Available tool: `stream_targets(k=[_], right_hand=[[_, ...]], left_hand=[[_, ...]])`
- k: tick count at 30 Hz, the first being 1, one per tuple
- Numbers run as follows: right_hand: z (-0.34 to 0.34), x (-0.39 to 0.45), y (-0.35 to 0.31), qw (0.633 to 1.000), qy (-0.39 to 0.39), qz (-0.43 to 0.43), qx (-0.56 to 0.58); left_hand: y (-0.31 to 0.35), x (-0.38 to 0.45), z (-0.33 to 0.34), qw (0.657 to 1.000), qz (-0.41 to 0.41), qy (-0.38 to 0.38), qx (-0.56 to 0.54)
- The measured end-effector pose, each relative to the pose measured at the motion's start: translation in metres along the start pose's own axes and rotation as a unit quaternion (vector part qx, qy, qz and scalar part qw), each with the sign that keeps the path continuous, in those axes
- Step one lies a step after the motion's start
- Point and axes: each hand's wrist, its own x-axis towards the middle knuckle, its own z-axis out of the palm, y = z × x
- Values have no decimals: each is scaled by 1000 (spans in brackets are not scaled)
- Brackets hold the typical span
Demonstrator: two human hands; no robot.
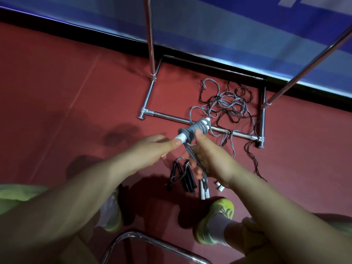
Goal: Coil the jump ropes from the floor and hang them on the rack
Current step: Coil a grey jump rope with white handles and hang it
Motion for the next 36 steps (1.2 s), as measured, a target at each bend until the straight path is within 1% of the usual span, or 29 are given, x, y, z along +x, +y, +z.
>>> stream_targets(k=[2, 4, 7, 9, 10, 12, 14, 16, 18, 19, 20, 22, 24, 27, 29, 32, 36], right_hand=[[0, 0, 0, 1000, -9, 2, 2], [-1, 0, 0, 1000, -1, -1, -6], [-2, 0, -1, 999, 32, -38, -21], [-2, 1, -2, 996, 54, -66, -7], [-2, 1, -2, 995, 62, -73, 15], [-4, 1, -3, 993, 60, -84, 57], [-5, 2, -3, 990, 39, -101, 89], [-4, 0, -3, 986, 10, -117, 121], [-3, 0, -3, 978, -12, -146, 148], [-2, -1, -3, 974, -18, -164, 154], [-2, -2, -4, 972, -22, -178, 154], [-3, -1, -3, 973, -28, -188, 133], [-3, 2, -1, 981, -23, -171, 91], [-1, 5, 0, 992, 7, -128, -3], [0, 3, -1, 993, 14, -107, -57], [0, 0, -3, 994, 21, -83, -63], [1, -4, -6, 995, 36, -63, -72]], left_hand=[[0, 0, -3, 1000, 12, -16, 2], [1, -1, -3, 999, 33, -21, 27], [2, -4, -1, 995, 49, -8, 82], [4, -5, -1, 994, 55, -8, 90], [6, -6, 0, 997, 47, -17, 62], [11, -10, -1, 996, -7, -70, -56], [16, -15, -2, 969, -84, -167, -163], [15, -17, -3, 921, -120, -277, -244], [11, -17, -3, 873, -118, -354, -314], [9, -18, -3, 860, -110, -374, -330], [8, -18, -3, 853, -104, -385, -336], [7, -19, -4, 854, -103, -385, -335], [9, -17, -6, 866, -113, -364, -323], [11, -15, -7, 903, -124, -309, -270], [11, -14, -5, 926, -125, -267, -234], [10, -12, 1, 954, -107, -205, -190], [10, -13, 8, 981, -50, -140, -124]])
